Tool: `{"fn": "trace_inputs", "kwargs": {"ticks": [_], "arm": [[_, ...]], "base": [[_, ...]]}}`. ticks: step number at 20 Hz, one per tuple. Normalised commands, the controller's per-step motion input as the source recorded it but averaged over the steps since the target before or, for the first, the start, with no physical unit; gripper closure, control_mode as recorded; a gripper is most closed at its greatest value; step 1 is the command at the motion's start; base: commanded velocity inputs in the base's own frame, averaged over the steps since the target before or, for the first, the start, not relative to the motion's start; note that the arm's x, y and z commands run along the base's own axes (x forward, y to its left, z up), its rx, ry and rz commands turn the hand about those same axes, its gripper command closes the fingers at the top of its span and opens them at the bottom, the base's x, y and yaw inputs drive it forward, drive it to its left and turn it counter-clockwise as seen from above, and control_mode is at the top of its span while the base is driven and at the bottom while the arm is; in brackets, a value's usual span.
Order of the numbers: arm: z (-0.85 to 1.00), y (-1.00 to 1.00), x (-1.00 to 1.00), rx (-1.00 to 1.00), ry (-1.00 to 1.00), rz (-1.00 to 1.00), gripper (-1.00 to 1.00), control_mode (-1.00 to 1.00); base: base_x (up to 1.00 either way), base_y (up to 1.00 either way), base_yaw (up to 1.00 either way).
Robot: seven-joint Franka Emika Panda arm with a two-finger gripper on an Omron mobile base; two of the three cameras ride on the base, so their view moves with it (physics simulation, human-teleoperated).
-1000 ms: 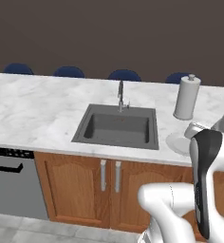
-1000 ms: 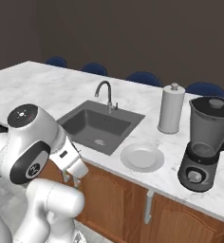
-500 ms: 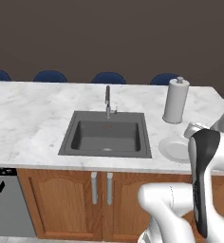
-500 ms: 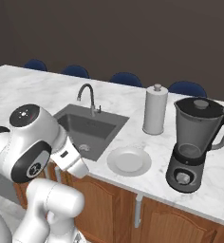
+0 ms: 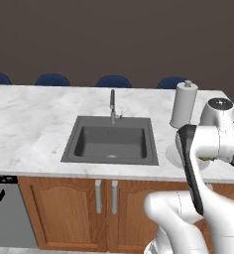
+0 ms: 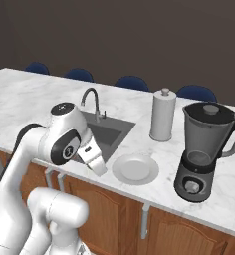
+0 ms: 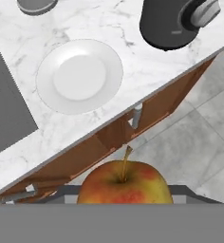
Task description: Pick the peach and apple from the fridge and place them on the plate next to the blender to make a fruit smoothie.
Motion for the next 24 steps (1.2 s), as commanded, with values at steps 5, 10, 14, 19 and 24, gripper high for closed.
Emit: {"fn": "trace_inputs", "kwargs": {"ticks": [5,10,14,19,24], "arm": [[-0.76,-0.29,0.64,0.09,0.01,0.00,1.00,-1.00],[-0.60,-0.28,0.69,0.08,0.00,0.04,1.00,-1.00],[-0.15,-0.34,0.51,0.01,0.00,0.01,1.00,-1.00],[-0.16,-0.03,0.45,-0.02,0.05,0.00,1.00,-1.00],[-0.10,-0.01,0.34,0.00,0.05,0.00,1.00,-1.00]], "base": [[0.00,0.00,0.00],[0.00,0.00,0.00],[0.00,0.00,0.00],[0.00,0.00,0.00],[0.00,0.00,0.00]]}}
